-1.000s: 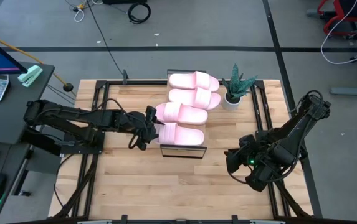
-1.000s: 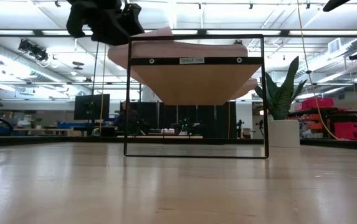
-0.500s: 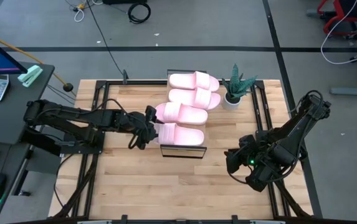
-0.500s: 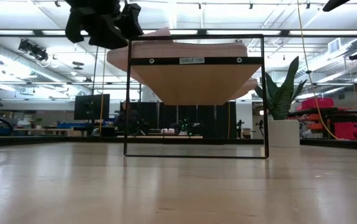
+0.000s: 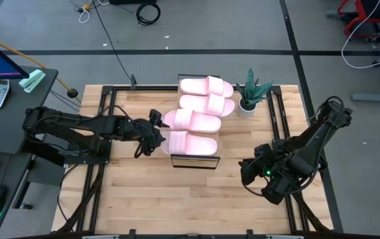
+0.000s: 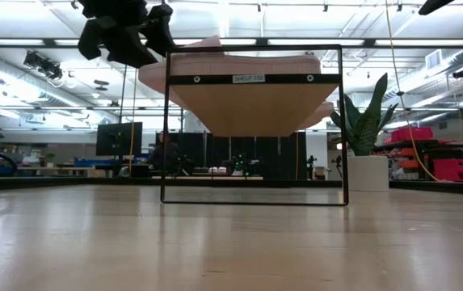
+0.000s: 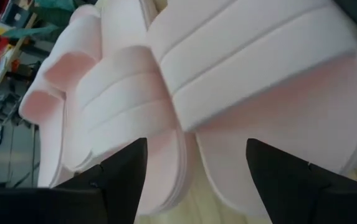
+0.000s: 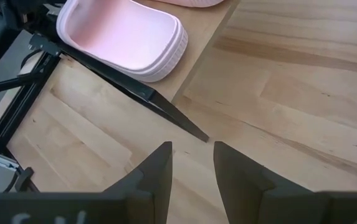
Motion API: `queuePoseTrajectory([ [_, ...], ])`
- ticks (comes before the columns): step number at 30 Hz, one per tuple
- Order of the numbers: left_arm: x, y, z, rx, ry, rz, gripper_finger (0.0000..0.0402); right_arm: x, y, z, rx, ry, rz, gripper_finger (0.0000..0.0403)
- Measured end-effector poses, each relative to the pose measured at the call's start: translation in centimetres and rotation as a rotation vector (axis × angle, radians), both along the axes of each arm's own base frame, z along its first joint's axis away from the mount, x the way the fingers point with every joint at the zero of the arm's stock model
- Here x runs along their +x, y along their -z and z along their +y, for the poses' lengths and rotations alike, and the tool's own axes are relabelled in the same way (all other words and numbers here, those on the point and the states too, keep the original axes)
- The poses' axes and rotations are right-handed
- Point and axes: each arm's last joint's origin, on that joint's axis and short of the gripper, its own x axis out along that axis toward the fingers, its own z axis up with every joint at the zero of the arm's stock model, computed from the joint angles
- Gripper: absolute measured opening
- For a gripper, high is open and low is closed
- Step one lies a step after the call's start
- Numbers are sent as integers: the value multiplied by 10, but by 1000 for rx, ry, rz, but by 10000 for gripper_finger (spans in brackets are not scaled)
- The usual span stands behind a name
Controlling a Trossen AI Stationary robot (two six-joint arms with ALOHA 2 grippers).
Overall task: Pick and place slides into the shelf
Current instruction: Return to Home Position
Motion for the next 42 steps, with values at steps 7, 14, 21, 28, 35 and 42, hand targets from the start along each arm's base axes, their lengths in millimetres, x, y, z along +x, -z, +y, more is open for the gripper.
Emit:
queuePoseTrajectory([
  [7,-17,-20,4,18,-140,-9,275,0,0,0,0,0,0,124],
  [14,-40,-55,16,-355,-544,-232,274,-1,0,1,-15,-20,9,124],
  [21,-56,-47,3,-967,-660,-263,265,-2,0,2,-71,-86,38,124],
  [28,-43,-55,-42,-1061,-230,-722,225,-10,-1,10,-145,-180,45,124],
  [35,-45,-43,-51,-1036,-81,-967,169,-24,-14,9,-267,-278,-20,99],
  [42,-41,-41,-41,-968,-59,-954,75,-38,-39,-21,-343,-355,-41,10],
])
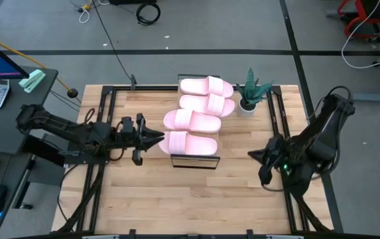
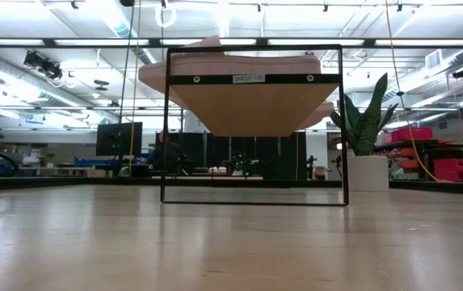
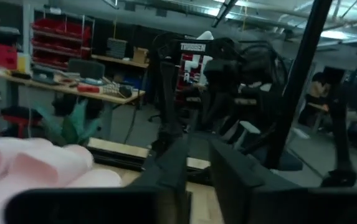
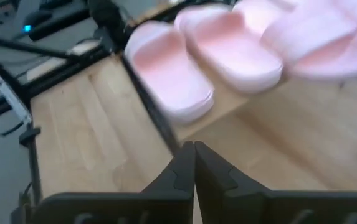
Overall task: Pick and place slides into the shelf
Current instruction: Return to Home Position
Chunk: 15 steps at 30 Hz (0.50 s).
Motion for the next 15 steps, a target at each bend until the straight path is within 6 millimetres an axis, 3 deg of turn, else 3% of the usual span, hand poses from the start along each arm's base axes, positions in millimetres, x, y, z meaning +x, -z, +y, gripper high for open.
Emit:
queuePoseTrajectory([
  [4,4,0,14,45,17,-3,11,-7,-13,-22,-53,17,-46,5],
  [10,7,0,48,23,149,-12,6,-17,-25,-49,-81,85,-91,3],
  [15,3,-2,76,60,158,-13,6,-18,-29,-63,-85,154,-107,2],
])
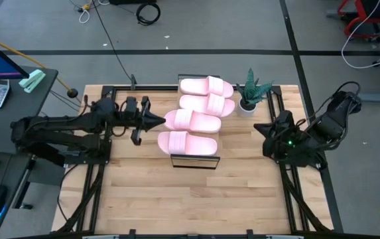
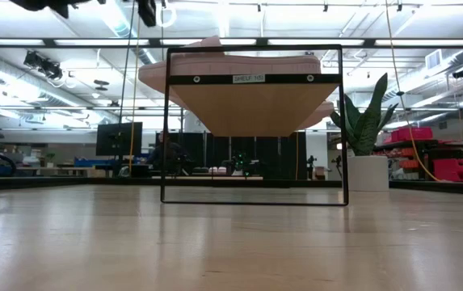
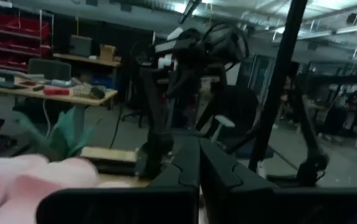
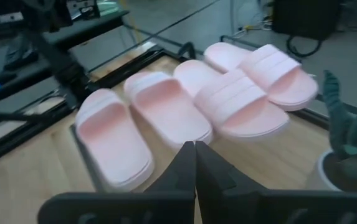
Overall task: Pick and place slides into the shelf
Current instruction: Return to Home Position
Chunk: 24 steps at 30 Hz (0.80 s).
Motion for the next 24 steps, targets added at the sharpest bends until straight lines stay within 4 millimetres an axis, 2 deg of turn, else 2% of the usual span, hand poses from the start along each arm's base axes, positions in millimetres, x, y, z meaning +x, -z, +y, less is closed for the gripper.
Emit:
queuePoseTrajectory([
  [6,-8,5,33,31,12,50,4,6,0,-10,24,95,-14,2],
  [10,-16,2,40,51,57,44,3,10,0,-13,73,153,-52,1],
  [13,-29,-10,34,77,64,-19,2,12,1,-15,102,186,-72,0],
  [17,-60,-24,17,104,56,-76,1,14,1,-17,138,227,-96,0],
  [24,-110,-19,-4,49,-25,14,1,22,1,-23,167,272,-98,0],
])
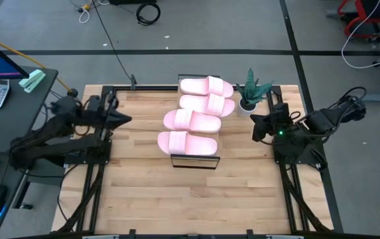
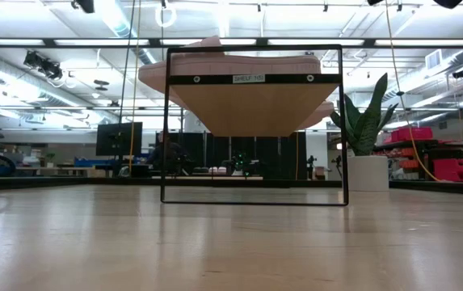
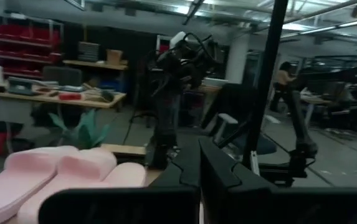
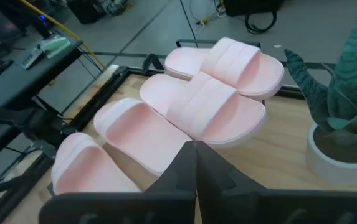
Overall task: Pick and place slides into the shelf
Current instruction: Return to Home Position
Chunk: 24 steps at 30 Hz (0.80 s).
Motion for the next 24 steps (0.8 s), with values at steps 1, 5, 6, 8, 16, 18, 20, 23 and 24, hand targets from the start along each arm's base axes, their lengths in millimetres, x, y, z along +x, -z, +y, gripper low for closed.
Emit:
queuePoseTrajectory([
  [1,-6,1,-3,3,-16,3,1,1,0,-1,7,1,5,0],
  [5,-24,11,-9,0,-115,63,1,2,1,-3,33,0,20,0],
  [6,-28,13,-10,-7,-138,78,1,2,1,-3,39,-1,19,0],
  [8,-34,14,-12,-10,-159,68,1,3,0,-3,49,-10,16,0],
  [16,-24,33,-13,-26,-141,4,0,6,0,-2,78,-34,12,0],
  [18,-22,42,-12,-35,-160,-58,0,6,-1,-2,90,-40,5,0],
  [20,-20,46,-12,-39,-161,-123,0,7,-1,-1,99,-44,-3,0],
  [23,-17,54,-13,-46,-140,-145,0,7,-1,-1,105,-48,-6,0],
  [24,-16,57,-14,-49,-131,-139,0,7,-1,-1,106,-47,-6,0],
])
